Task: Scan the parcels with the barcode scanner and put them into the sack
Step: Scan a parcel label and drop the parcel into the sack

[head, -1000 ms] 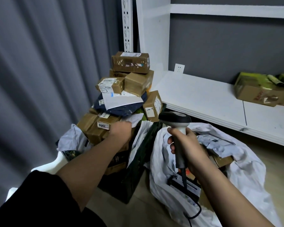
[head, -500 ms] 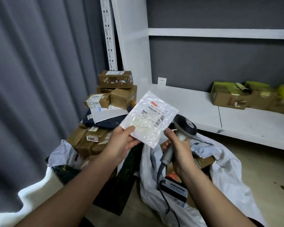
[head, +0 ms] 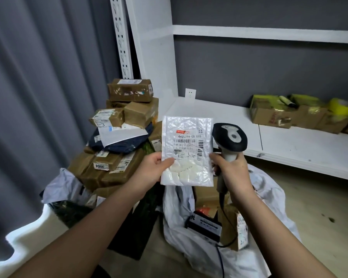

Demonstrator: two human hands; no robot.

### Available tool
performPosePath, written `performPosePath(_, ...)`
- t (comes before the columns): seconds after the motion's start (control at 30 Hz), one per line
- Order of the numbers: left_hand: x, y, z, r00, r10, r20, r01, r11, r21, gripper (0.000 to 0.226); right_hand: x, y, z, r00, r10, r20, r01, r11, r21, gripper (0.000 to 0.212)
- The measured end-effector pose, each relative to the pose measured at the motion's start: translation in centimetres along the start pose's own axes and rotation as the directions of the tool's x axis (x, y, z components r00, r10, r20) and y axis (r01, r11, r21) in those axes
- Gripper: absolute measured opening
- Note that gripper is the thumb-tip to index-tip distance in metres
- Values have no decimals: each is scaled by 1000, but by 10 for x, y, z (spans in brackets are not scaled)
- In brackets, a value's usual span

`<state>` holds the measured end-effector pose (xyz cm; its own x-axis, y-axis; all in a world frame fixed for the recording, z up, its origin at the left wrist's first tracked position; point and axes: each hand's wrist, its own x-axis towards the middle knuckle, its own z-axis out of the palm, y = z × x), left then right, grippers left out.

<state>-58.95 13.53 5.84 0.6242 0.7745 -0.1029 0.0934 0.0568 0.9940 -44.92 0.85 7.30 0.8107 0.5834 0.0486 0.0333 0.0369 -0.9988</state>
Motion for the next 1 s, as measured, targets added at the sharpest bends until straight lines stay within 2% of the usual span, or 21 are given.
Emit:
performPosePath(0.13, 9, -12, -5, 988, -11, -153, 4, 999, -50, 14, -6, 1, 0, 999, -37, -6, 37, 998, 56, 10)
performPosePath(0.27, 16, -20, -6, 972, -40, -230, 18, 995, -99, 16, -14, 4, 7, 977, 54, 205, -79, 990, 115, 14)
performPosePath(0.43, 25, -28, -7, 959, -40, -282, 12, 995, -100, 14, -30, 8, 23, 935, 85, 343, -90, 996, -1, 26)
performPosePath(0.6, 30, -30, -8, 946, -35, -321, -1, 994, -108, 20, -34, 6, 27, 926, 103, 363, -101, 995, -25, 29)
performPosePath(1.0, 30, -29, -7, 950, -35, -311, 10, 996, -84, 21, -31, 5, 24, 933, 86, 350, -90, 996, -3, 31)
